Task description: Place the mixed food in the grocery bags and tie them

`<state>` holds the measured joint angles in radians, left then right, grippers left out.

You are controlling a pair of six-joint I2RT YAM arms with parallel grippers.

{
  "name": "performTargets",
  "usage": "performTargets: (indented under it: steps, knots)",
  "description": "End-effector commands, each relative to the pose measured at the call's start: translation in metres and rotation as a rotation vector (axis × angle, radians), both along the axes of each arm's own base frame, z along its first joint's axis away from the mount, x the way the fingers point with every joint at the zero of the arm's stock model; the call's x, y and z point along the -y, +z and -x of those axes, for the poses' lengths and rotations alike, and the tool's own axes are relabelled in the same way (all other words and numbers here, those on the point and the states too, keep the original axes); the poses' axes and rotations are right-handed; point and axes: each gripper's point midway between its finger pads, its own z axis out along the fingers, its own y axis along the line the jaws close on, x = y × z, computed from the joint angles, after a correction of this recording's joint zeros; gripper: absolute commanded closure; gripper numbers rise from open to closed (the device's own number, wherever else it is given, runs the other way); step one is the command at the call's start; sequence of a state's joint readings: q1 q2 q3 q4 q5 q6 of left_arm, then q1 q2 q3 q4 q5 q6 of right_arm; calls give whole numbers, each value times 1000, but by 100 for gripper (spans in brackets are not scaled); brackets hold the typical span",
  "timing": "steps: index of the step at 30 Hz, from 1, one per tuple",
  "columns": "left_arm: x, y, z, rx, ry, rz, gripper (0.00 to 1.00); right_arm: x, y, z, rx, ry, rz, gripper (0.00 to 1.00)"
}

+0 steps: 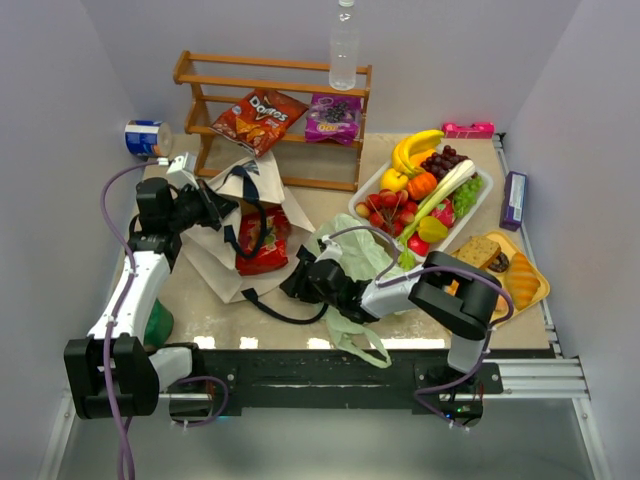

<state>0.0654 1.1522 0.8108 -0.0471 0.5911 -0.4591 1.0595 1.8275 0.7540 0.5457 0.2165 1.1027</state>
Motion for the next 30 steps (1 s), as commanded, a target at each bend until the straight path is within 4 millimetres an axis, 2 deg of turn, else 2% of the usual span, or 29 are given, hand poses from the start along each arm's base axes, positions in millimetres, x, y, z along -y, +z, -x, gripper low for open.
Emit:
performTargets:
  steps: [1,6,8,9,10,15,16,18,19,20,23,24,25,26,27,28,29,30]
  knots:
    - [-5,8,-3,38,4,-24,100,8,14,-27,58,-172,-65,53]
    - [-3,9,-2,42,-5,-21,100,12,10,-42,88,-264,-81,56]
    - [-3,9,-2,42,-5,-21,100,10,3,-48,98,-281,-70,56]
    - [-4,9,-2,42,-3,-21,100,5,5,-52,105,-287,-78,56]
    - [-3,8,-2,40,-6,-20,100,4,-5,-53,103,-292,-59,56]
    - [-2,4,-1,32,-11,-19,100,-6,5,-68,212,-281,-63,59]
    - [-3,3,0,30,-10,-19,100,-8,9,-69,231,-274,-66,66]
    - [-3,3,-1,30,-12,-24,100,-7,25,-73,292,-260,-58,81]
    - [-4,5,-3,35,-5,-31,100,-8,33,-74,310,-256,-58,96]
    - [-7,5,-3,33,3,-44,100,-8,48,-73,335,-240,-59,100]
    - [-18,13,-10,29,59,-97,100,-10,79,-68,387,-176,-45,100]
    - [-22,28,-15,56,75,-111,100,-14,114,-67,414,-162,-89,100]
    - [-29,29,-16,36,115,-137,100,-15,129,-65,424,-142,-90,100]
    - [-36,36,-18,53,134,-172,100,-13,129,-61,419,-102,-24,100]
    - [-45,54,-25,85,180,-210,100,-21,169,-55,443,-57,-80,100]
    - [-52,55,-24,58,205,-239,100,-18,167,-50,416,-21,-27,100]
    - [-59,59,-25,60,224,-281,100,-22,189,-46,422,2,-52,100]
    - [-70,74,-32,75,275,-320,100,-21,207,-38,424,35,-77,100]
